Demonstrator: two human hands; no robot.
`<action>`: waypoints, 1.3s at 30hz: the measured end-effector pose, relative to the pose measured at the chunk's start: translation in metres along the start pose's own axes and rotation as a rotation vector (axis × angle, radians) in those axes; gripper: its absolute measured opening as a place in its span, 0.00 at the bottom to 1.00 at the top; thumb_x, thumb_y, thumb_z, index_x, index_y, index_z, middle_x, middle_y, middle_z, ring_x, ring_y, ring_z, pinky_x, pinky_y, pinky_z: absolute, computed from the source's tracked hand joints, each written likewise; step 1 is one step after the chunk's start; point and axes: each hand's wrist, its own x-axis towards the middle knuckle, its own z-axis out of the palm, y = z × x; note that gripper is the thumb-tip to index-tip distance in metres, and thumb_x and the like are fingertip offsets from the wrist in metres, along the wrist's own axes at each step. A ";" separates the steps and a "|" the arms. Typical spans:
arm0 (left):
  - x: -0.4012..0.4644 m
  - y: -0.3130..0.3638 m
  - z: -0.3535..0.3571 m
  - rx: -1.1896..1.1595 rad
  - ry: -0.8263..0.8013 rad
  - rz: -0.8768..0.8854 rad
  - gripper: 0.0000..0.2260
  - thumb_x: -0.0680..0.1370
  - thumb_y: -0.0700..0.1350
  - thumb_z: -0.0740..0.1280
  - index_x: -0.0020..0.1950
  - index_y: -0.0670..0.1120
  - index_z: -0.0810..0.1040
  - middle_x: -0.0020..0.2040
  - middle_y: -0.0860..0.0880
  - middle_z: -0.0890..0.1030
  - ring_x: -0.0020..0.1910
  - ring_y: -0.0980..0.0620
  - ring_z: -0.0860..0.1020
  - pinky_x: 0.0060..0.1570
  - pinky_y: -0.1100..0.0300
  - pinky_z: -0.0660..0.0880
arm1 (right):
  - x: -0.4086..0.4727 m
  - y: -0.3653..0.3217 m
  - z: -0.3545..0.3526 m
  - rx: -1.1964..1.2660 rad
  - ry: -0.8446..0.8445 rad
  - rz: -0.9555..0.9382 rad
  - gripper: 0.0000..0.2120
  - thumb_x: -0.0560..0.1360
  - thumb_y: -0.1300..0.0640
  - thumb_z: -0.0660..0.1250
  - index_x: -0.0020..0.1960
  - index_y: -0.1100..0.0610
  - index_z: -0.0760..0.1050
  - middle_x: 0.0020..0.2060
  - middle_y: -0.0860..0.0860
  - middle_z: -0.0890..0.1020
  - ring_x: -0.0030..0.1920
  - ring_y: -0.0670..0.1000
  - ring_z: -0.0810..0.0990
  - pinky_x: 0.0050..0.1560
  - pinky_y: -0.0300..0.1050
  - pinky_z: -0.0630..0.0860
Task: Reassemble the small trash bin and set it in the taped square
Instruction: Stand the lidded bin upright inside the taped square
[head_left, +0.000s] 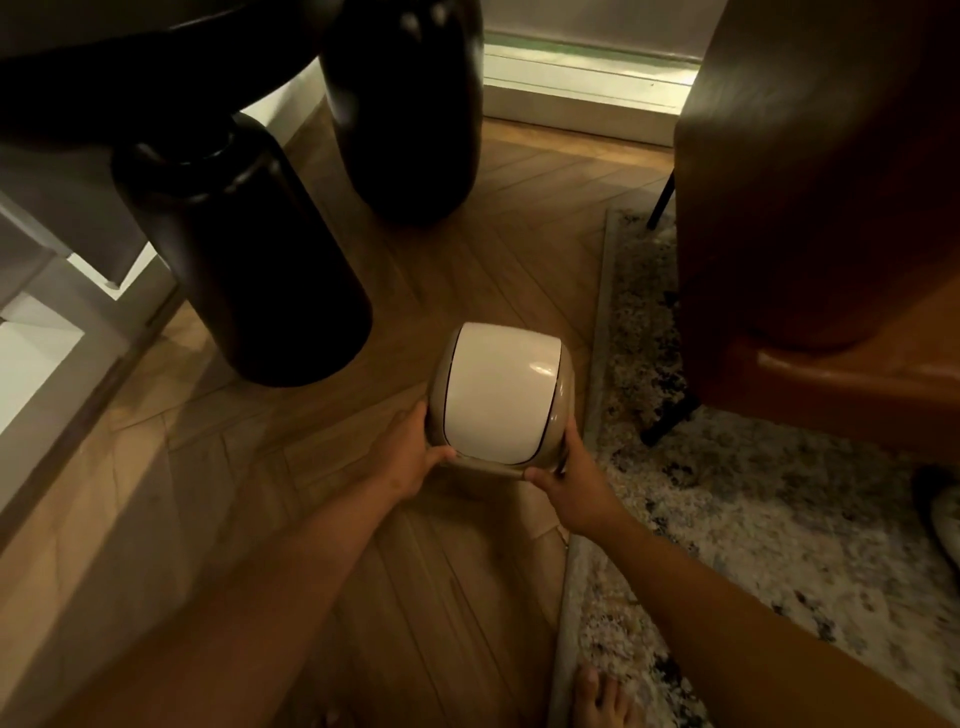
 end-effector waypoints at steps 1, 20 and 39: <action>0.007 0.002 -0.002 0.013 -0.001 -0.001 0.37 0.71 0.48 0.76 0.76 0.49 0.62 0.72 0.44 0.70 0.70 0.43 0.69 0.67 0.45 0.68 | 0.007 -0.002 -0.001 0.012 -0.004 -0.004 0.49 0.74 0.62 0.74 0.82 0.47 0.45 0.75 0.44 0.68 0.73 0.43 0.66 0.73 0.48 0.67; 0.113 0.027 -0.021 -0.039 0.024 0.058 0.34 0.71 0.46 0.77 0.74 0.47 0.67 0.70 0.46 0.74 0.69 0.45 0.71 0.64 0.54 0.67 | 0.119 -0.021 -0.032 -0.020 -0.034 -0.035 0.50 0.75 0.61 0.73 0.82 0.50 0.41 0.76 0.51 0.69 0.74 0.51 0.68 0.71 0.53 0.71; 0.136 0.036 -0.027 -0.027 0.032 0.090 0.35 0.73 0.46 0.76 0.77 0.48 0.63 0.72 0.47 0.72 0.71 0.47 0.69 0.61 0.58 0.65 | 0.151 -0.018 -0.042 -0.030 -0.012 -0.053 0.51 0.74 0.59 0.75 0.82 0.50 0.43 0.76 0.51 0.68 0.73 0.54 0.69 0.71 0.58 0.69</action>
